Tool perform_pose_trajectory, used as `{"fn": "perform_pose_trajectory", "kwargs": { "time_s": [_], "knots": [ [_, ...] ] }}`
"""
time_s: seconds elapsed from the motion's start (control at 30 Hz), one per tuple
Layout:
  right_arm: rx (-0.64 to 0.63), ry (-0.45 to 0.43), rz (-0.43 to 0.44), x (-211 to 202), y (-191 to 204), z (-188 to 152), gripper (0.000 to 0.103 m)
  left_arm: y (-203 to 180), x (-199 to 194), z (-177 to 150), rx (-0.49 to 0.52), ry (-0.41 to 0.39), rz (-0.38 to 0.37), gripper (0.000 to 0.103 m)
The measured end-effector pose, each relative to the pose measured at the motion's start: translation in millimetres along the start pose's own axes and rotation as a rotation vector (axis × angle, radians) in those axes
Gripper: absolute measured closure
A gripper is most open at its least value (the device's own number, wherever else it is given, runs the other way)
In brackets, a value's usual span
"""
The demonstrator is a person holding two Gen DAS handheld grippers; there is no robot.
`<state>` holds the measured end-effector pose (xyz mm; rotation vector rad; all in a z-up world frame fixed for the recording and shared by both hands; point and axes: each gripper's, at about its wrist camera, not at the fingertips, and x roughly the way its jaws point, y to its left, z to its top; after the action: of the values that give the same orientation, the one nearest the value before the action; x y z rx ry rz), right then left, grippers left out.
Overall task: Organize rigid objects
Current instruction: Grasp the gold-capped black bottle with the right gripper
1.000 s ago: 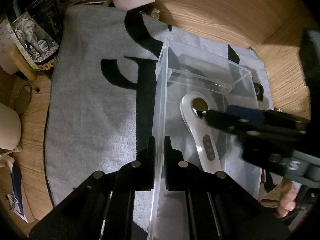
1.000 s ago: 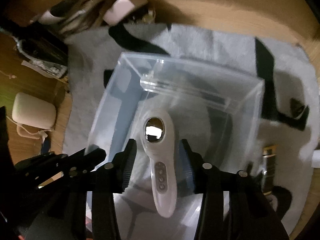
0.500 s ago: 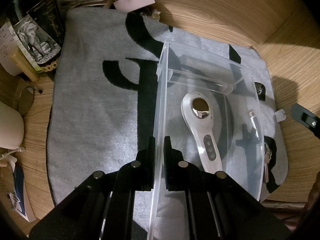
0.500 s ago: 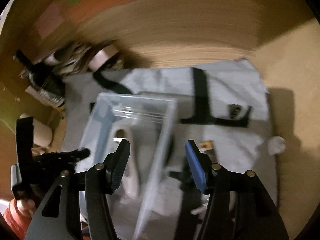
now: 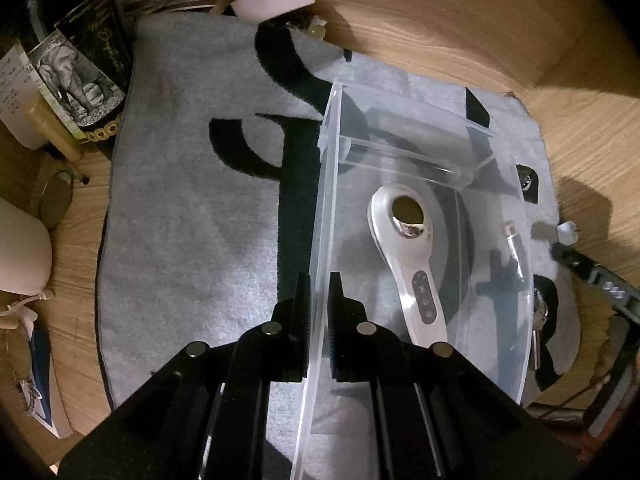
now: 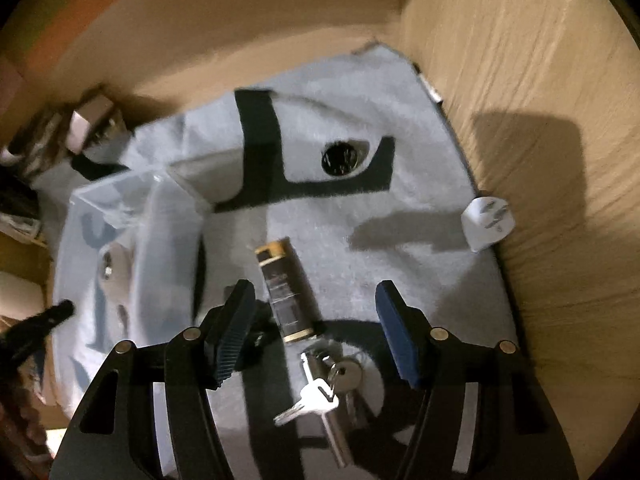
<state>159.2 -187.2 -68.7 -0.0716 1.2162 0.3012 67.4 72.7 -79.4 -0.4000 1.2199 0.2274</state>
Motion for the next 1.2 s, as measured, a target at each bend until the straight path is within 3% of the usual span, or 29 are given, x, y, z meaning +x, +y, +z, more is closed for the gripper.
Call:
{"fn": "perform_pose_trajectory", "kwargs": {
  "time_s": [0.27, 0.43, 0.5, 0.6, 0.67, 0.83, 1.2],
  "knots": [
    [-0.081, 0.086, -0.001, 45.4, 15.6, 5.2, 0.045, 0.0, 0.7, 1.1, -0.011, 0.005, 0.006, 0.097],
    [-0.101, 0.099, -0.019, 58.6, 20.1, 8.9, 0.052, 1.4, 1.1, 1.5, -0.019, 0.01, 0.003, 0.096],
    [-0.119, 0.089, -0.035, 59.5, 22.4, 9.8, 0.058, 1.6, 1.1, 1.5, -0.02, 0.011, 0.002, 0.096],
    [-0.13, 0.073, -0.054, 59.3, 22.6, 12.0, 0.075, 1.7, 1.1, 1.5, -0.02, 0.011, 0.002, 0.096],
    [-0.116, 0.071, -0.045, 58.0, 17.8, 13.4, 0.081, 1.7, 1.3, 1.5, -0.019, 0.011, 0.001, 0.096],
    [-0.092, 0.038, -0.031, 47.0, 9.4, 12.9, 0.081, 2.0, 1.7, 1.8, -0.014, 0.011, -0.004, 0.097],
    [-0.052, -0.109, 0.01, -21.4, 7.3, 7.8, 0.081, 2.0, 0.5, 0.6, 0.008, 0.008, -0.012, 0.096]
  ]
}}
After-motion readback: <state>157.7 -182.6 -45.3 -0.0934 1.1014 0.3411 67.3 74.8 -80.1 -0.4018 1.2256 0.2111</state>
